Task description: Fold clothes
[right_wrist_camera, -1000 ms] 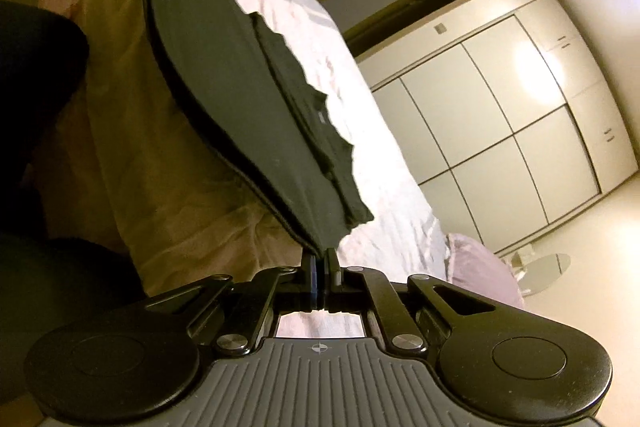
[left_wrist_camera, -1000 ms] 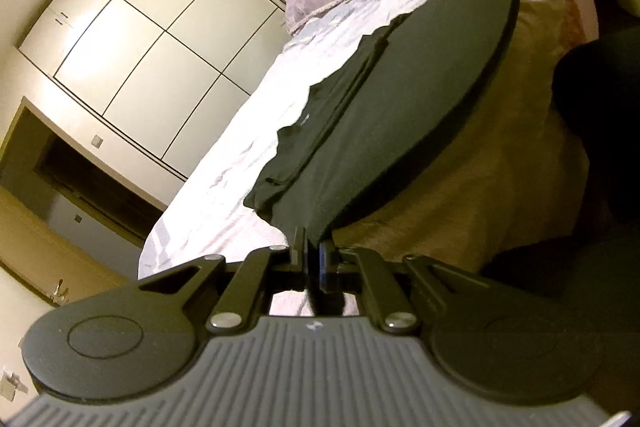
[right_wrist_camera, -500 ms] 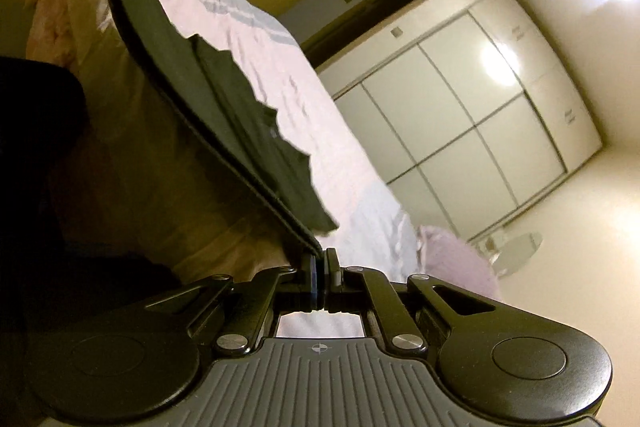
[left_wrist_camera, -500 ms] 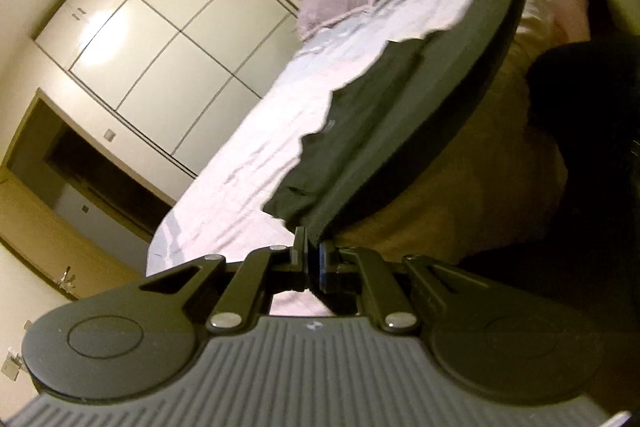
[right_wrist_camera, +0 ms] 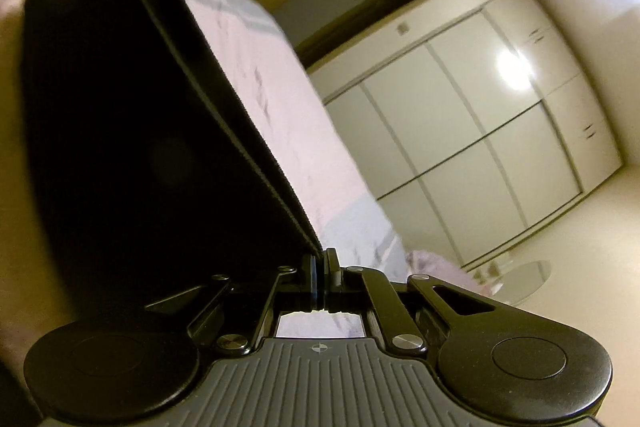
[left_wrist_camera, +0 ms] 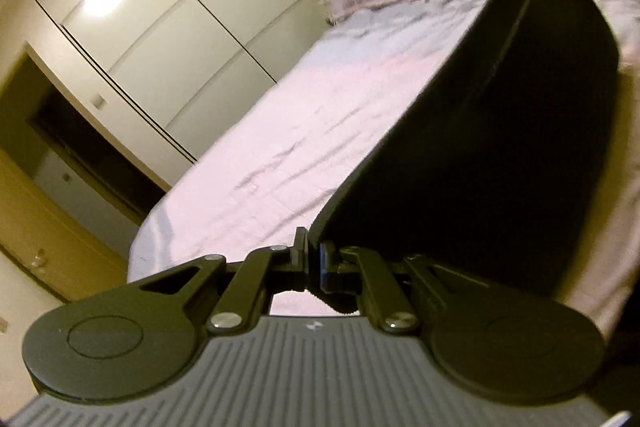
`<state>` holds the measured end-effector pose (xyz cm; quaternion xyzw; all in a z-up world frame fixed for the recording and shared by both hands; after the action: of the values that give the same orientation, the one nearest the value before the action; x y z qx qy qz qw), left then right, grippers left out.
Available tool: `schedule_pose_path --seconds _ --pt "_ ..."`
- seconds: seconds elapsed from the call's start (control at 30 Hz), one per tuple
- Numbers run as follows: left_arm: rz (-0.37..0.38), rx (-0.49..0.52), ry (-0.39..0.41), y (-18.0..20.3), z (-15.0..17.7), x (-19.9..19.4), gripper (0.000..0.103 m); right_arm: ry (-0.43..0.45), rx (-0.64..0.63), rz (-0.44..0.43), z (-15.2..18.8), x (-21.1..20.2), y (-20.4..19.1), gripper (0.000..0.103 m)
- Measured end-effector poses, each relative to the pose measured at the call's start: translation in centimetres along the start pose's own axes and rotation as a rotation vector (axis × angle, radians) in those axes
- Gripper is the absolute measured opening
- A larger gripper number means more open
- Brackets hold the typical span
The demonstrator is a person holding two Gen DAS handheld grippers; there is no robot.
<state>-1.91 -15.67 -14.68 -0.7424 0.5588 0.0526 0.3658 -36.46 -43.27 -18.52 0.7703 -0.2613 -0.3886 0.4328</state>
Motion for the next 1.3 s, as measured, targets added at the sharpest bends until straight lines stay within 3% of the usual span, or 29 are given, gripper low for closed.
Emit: schedule_pose_path --seconds 0.3,0.53,0.7,0.97,1.0,1.07,1.1,1.13,1.2,1.3 --pt "0.076 0.022 -0.169 -1.3 1.1 16.8 0.004 -0.093 0.088 -0.196 2.1 16.7 -0.9 0.001" --pt "0.125 -0.039 -0.227 -2.4 3.1 24.0 0.005 -0.109 0.167 -0.256 3.9 23.4 -0.2 0.001" --pt "0.185 -0.054 -0.296 -1.6 4.2 28.7 0.006 -0.147 0.202 -0.33 5.6 26.9 -1.9 0.001" --pt "0.238 -0.163 -0.288 -3.0 5.3 30.0 0.008 -0.163 0.312 -0.405 6.6 30.6 -3.2 0.001" --pt "0.25 -0.195 -0.29 -3.4 5.5 30.1 0.01 -0.164 0.327 -0.409 6.6 30.7 -3.2 0.001" --pt "0.242 -0.302 -0.291 -4.3 5.4 30.8 0.03 -0.159 0.381 -0.412 6.5 30.8 -2.6 0.001" --pt "0.228 -0.339 -0.291 -4.7 5.4 31.1 0.035 -0.157 0.415 -0.409 6.5 30.8 -2.1 0.002" --pt "0.217 -0.363 -0.29 -5.1 5.4 31.2 0.04 -0.16 0.451 -0.399 6.6 30.8 -1.7 0.009" --pt "0.207 -0.404 -0.283 -5.6 5.3 31.1 0.043 -0.182 0.511 -0.356 6.9 30.9 -0.9 0.021" --pt "0.218 -0.483 -0.274 -6.5 5.2 30.7 0.043 -0.217 0.617 -0.32 7.8 30.8 0.4 0.023"
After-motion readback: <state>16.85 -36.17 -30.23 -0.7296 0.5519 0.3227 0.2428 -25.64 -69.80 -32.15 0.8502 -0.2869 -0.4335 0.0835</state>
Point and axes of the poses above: each gripper's, at about its wrist camera, not at the fingertips, and x roughly the way its jaws point, y to its right, z to its underside, the point moved 4 cm from there along x, roughly the way its jaws point, and after that the axes turned 12 degrees about -x, right-handed, at the moved point
